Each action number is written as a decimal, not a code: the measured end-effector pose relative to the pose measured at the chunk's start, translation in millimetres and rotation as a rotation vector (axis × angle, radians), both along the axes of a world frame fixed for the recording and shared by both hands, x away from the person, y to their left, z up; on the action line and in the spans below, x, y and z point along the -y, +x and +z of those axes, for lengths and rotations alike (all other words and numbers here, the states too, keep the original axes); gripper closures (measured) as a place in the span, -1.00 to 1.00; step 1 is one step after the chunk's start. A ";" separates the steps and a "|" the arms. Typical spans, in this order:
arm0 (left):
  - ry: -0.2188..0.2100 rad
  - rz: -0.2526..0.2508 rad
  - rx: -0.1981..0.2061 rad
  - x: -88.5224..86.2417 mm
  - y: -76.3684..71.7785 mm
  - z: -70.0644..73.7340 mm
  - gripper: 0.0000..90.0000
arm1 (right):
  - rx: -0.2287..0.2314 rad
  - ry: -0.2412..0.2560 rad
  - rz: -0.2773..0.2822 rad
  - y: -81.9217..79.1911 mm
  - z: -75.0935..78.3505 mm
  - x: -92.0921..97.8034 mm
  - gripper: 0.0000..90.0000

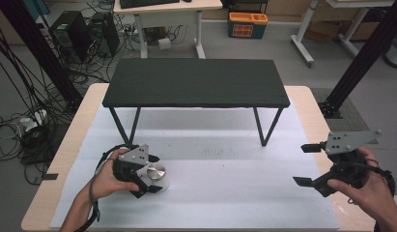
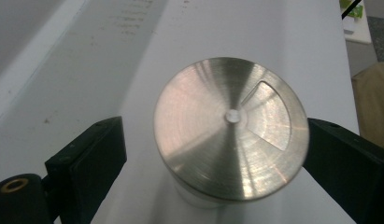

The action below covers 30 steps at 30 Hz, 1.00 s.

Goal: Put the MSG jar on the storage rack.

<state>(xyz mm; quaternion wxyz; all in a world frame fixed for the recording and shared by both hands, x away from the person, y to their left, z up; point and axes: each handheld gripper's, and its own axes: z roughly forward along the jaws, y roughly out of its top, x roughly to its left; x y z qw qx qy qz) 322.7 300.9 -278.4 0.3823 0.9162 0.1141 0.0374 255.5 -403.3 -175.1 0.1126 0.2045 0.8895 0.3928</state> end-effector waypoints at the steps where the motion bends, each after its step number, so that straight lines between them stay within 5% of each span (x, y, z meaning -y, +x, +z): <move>1: -0.001 -0.005 0.002 0.9 1.8 -2.0 -0.77 | 0.000 0.001 0.000 0.2 -0.4 0.3 -0.90; 8: 0.006 -0.007 0.008 1.3 3.0 -3.1 -0.47 | 0.001 0.003 -0.006 0.3 -1.2 2.2 -0.90; 12: -0.001 -0.043 -0.006 -0.5 7.0 -4.5 -0.08 | 0.004 0.007 -0.005 1.1 -2.1 2.7 -0.90; 23: 0.016 -0.043 0.010 2.2 4.5 -0.4 -0.05 | 0.002 0.013 -0.003 2.1 -5.0 2.0 -0.90; 27: 0.022 -0.054 0.017 3.5 3.2 12.4 -0.05 | 0.005 0.020 -0.005 0.2 -6.2 4.1 -0.90; 29: 0.010 -0.069 0.035 2.8 1.0 36.6 -0.05 | 0.007 0.026 -0.006 -1.6 -7.0 5.8 -0.90; 30: 0.010 -0.069 0.035 2.8 1.0 36.6 -0.05 | 0.007 0.026 -0.004 -1.8 -7.0 6.1 -0.90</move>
